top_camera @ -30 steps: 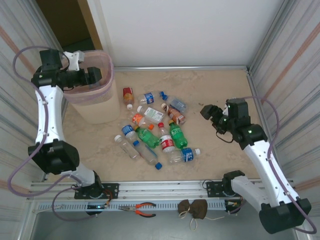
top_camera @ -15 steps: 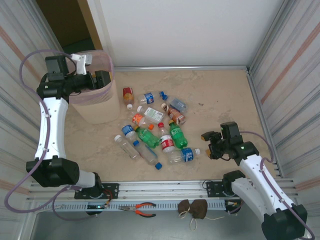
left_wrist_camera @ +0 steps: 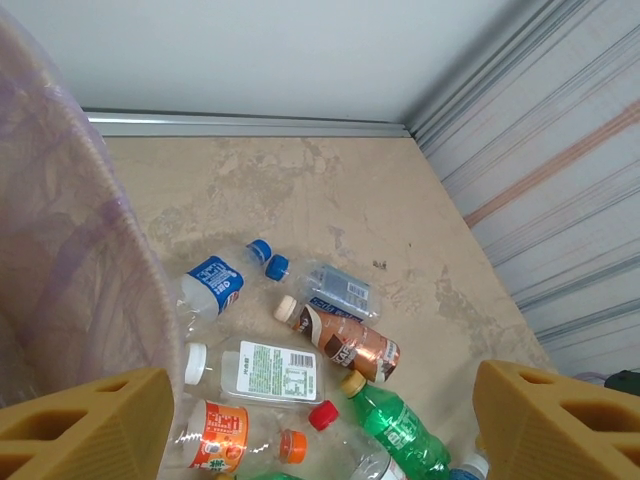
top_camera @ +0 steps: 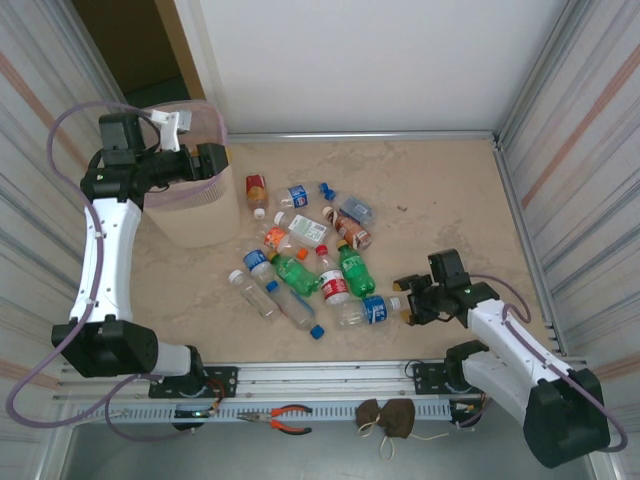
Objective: Put the plastic bottles in the bin
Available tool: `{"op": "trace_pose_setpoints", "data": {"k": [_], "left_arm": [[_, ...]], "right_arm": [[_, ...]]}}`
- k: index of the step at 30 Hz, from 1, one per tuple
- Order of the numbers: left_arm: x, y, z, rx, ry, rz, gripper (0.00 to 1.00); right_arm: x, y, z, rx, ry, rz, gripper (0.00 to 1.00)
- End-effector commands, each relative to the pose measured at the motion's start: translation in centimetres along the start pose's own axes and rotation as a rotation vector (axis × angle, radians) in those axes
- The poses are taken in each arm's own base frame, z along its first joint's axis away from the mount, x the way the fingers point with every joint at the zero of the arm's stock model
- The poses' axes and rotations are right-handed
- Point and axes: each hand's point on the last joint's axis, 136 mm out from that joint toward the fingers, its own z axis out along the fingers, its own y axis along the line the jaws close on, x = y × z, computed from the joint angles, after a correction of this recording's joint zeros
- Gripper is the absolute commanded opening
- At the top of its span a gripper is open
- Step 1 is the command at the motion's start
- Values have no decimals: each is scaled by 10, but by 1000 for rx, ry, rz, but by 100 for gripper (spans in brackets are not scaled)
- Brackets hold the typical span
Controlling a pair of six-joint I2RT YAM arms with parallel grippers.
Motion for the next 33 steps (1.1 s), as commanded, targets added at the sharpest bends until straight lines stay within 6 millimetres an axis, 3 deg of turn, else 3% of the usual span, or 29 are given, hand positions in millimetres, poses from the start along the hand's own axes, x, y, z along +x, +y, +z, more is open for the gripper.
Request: {"op": "trace_pose_setpoints", "data": {"k": [1, 20, 33], "left_arm": [[-5, -15, -8, 29, -26, 26, 79], [-7, -17, -7, 29, -29, 31, 79], [-4, -17, -8, 26, -27, 29, 79]], "right_arm": [[2, 0, 9, -11, 25, 29, 58], [0, -9, 26, 22, 51, 47, 43], [1, -11, 25, 25, 45, 39, 31]]}}
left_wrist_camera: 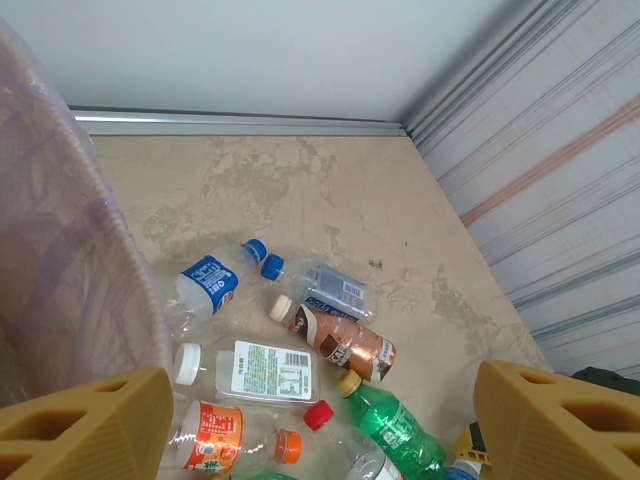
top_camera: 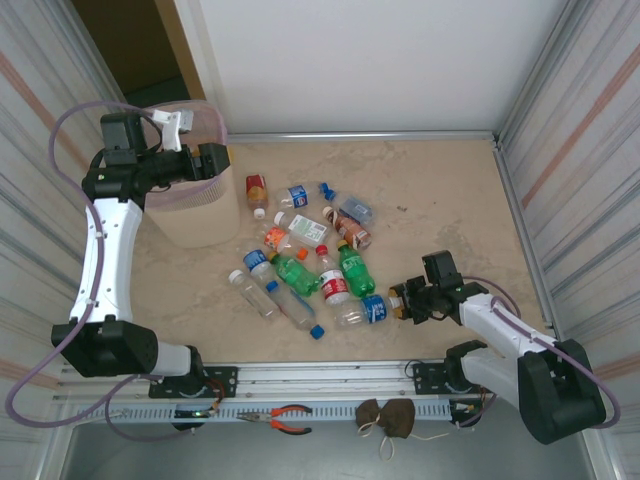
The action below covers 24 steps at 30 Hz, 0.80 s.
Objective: Put the plastic bottles in the bin
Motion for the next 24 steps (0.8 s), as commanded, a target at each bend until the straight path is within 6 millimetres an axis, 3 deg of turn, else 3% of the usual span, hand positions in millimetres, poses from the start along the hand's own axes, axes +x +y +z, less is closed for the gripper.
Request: {"op": "trace_pose_setpoints", "data": {"k": [1, 8, 14, 24], "left_arm": [[-5, -14, -9, 20, -30, 28, 79], [-6, -17, -10, 26, -37, 35, 79], [-8, -24, -10, 71, -58, 52, 79], [-7, -71, 0, 242, -84, 184, 80]], "right_arm": [[2, -7, -1, 14, -1, 14, 30], [0, 9, -30, -7, -82, -65, 27], [-6, 31, -78, -16, -235, -223, 25], [13, 112, -157, -171, -409, -662, 16]]}}
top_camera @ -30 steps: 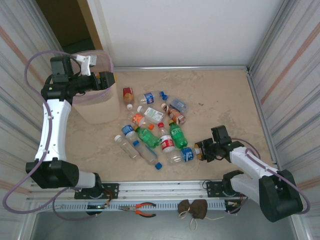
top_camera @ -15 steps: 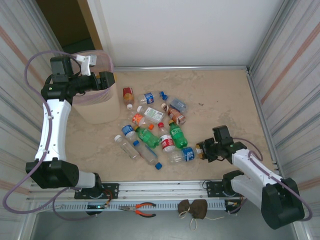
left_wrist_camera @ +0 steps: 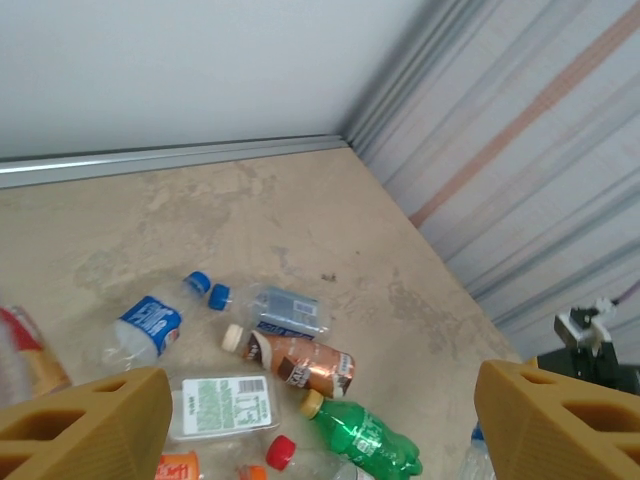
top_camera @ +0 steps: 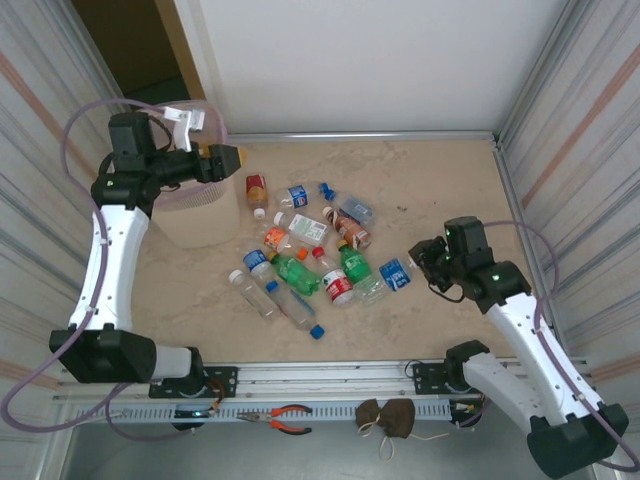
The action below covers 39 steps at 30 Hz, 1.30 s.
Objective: Put the plastic bottles in the bin
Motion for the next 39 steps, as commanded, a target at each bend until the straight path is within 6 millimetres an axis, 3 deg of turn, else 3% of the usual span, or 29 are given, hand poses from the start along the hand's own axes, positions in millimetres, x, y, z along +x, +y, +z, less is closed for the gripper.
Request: {"op": "trace_pose_setpoints", "data": {"k": [1, 7, 16, 24, 34, 39], "left_arm": [[-8, -33, -1, 101, -43, 96, 80], [16, -71, 32, 227, 13, 167, 81], [80, -140, 94, 405, 187, 285, 86], [134, -179, 136, 484, 344, 368, 89], [170, -202, 160, 555, 446, 409, 91], [186, -199, 174, 512, 503, 430, 91]], "right_arm": [[-12, 17, -19, -23, -66, -184, 15], [-25, 63, -40, -157, -123, -301, 12], [-37, 113, -66, -291, -175, -357, 10], [-40, 131, -75, -324, -170, -348, 11], [-40, 136, -77, -336, -158, -334, 12], [-39, 137, -77, -339, -154, -331, 13]]}}
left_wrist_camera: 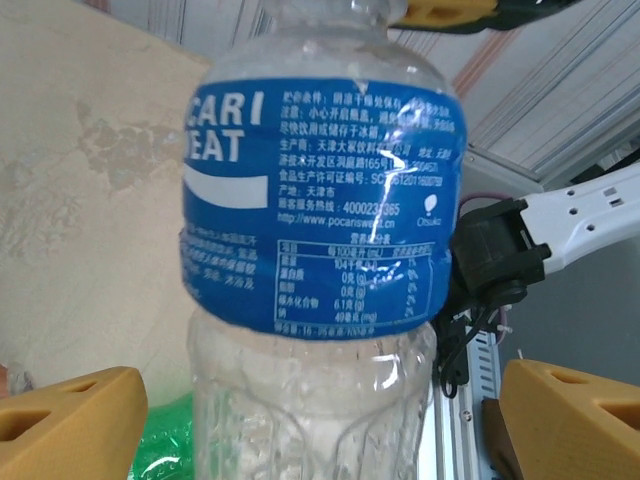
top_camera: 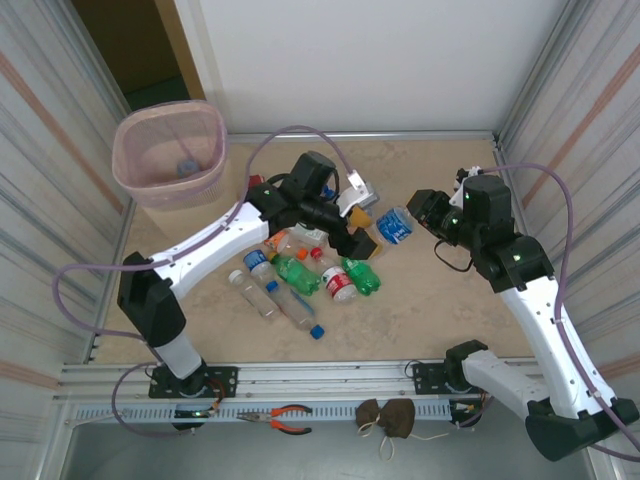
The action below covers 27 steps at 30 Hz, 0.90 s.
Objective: Put the plastic bottles in the bin
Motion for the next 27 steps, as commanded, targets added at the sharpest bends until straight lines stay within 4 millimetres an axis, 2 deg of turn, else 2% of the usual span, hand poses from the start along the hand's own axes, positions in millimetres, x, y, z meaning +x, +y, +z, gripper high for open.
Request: {"op": "trace_pose_setpoints", "data": {"k": [1, 6, 10, 17, 27], "left_arm": [[2, 0, 8, -17, 45, 37, 90], [8, -3, 19, 1, 95, 56, 81], [8, -4, 20, 4, 98, 63, 73], [5, -8, 19, 19, 88, 69, 71], [0, -11, 19, 35, 77, 77, 57]], "right_arm": [[-8, 15, -8, -44, -20, -7, 13], [-7, 15, -7, -40, -16, -4, 13], [-6, 14, -7, -35, -13, -6, 13], [-6, 12, -5, -29, -10, -6, 13], [-5, 12, -6, -30, -10, -5, 14]]}}
